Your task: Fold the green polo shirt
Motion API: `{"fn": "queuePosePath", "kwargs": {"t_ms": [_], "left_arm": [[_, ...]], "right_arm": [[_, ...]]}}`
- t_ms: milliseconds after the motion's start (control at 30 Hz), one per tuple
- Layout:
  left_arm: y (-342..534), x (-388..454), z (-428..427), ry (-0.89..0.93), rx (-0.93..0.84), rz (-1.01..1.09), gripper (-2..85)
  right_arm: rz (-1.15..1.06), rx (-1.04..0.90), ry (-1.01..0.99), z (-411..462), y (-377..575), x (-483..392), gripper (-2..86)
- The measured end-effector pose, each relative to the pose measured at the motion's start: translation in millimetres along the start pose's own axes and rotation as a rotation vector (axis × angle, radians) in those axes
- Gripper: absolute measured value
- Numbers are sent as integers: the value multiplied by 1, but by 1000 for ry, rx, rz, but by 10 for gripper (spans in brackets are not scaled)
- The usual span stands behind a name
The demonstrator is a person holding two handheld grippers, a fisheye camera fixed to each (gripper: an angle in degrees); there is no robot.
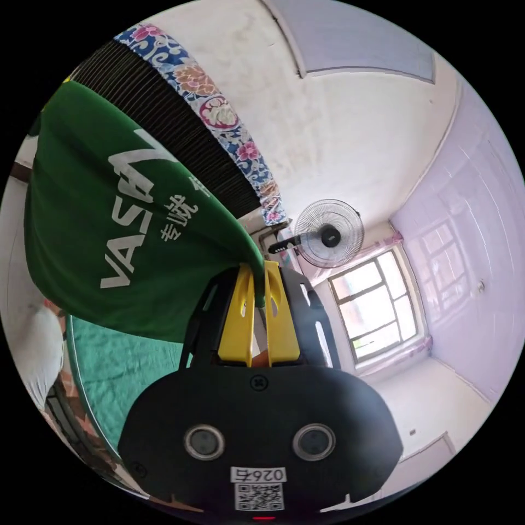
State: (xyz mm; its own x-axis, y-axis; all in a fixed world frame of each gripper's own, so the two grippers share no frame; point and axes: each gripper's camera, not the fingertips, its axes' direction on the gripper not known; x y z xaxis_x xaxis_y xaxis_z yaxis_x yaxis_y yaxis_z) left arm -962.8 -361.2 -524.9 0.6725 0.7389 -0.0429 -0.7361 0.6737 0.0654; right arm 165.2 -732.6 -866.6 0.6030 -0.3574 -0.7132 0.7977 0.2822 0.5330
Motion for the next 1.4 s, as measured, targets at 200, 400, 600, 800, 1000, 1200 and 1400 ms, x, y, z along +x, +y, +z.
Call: {"fn": "queuePosePath", "kwargs": {"t_ms": [200,400,600,800,1000,1200,1400], "left_arm": [[52,-174,84,53,-136,-254,24],[121,-297,102,269,-54,-585,0],[133,-232,17,16,206,-475,-9],[68,-156,60,-111,-42,-161,-9],[82,-127,131,-514,-472,-1,-7],[58,-118,132,-546,-450,-29,-7],[38,-91,25,-408,50,-168,-8]], "right_arm": [[-103,-119,-149,207,-144,-72,-9],[-33,-221,-326,326,-174,-134,43],[161,-125,-415,339,-106,-118,12],[363,47,-558,348,-74,-150,-11],[337,-43,-681,414,-72,-245,-14],[597,-103,-761,423,1,-236,-14],[778,-11,-506,313,179,-196,-14]]}}
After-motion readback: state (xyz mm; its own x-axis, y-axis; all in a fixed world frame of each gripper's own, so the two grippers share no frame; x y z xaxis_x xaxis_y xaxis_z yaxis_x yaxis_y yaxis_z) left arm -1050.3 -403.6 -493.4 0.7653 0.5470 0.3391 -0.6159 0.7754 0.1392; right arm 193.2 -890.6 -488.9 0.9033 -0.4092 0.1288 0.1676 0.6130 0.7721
